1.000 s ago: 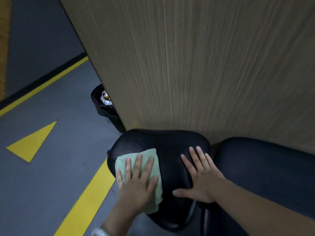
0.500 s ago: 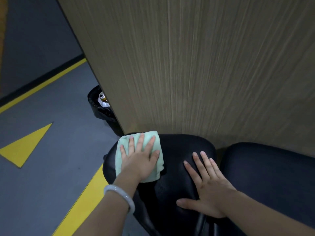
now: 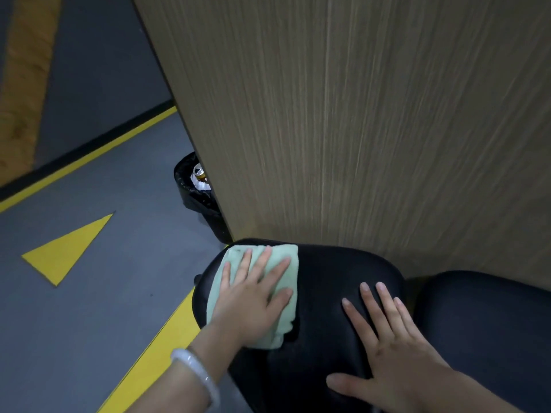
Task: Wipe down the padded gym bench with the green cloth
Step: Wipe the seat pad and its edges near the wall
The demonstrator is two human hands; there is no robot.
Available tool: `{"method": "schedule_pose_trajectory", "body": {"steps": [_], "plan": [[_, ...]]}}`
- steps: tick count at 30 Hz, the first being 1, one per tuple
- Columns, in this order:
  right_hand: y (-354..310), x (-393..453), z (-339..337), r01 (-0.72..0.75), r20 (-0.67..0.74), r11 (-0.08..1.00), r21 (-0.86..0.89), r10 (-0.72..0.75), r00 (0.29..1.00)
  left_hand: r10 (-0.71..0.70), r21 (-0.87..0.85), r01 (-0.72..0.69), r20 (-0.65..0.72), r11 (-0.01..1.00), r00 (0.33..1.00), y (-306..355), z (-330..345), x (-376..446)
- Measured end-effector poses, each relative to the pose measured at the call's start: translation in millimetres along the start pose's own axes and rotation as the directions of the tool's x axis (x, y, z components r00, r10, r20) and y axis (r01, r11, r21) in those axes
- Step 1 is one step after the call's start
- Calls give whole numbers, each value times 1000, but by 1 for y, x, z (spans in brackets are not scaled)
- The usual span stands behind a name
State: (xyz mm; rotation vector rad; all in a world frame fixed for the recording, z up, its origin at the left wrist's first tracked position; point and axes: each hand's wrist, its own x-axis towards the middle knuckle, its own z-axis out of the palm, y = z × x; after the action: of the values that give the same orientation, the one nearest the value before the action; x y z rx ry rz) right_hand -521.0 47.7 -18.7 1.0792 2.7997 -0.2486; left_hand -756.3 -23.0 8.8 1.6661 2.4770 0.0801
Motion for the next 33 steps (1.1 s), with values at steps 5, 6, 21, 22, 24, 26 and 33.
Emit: {"method": "schedule_pose_trajectory", "body": {"steps": [5,6,21,22,24,26,33], "plan": [[5,5,7,65,-125,998,3,-64,990,-61,-12,62,74,998,995,4,-9,48],[6,5,7,63,-131,998,10,-61,990,-78,-27,80,70,996,995,6,-9,50],[4,5,-15,89,-107,986,-139,-104,989,-43,4,43,35,999,998,5,2,-13],[6,3,-9,50,-100,993,-104,-61,993,-50,12,49,46,999,998,6,1,-2],[6,1,-2,2,-42,997,-79,-5,999,-61,0,61,55,998,997,9,-2,19],[6,3,1,24,-96,994,-108,-34,995,-59,-19,60,52,998,997,13,-3,39],[6,7,11,35,-196,994,-105,-56,979,-166,-69,170,61,983,984,5,-12,54]]}}
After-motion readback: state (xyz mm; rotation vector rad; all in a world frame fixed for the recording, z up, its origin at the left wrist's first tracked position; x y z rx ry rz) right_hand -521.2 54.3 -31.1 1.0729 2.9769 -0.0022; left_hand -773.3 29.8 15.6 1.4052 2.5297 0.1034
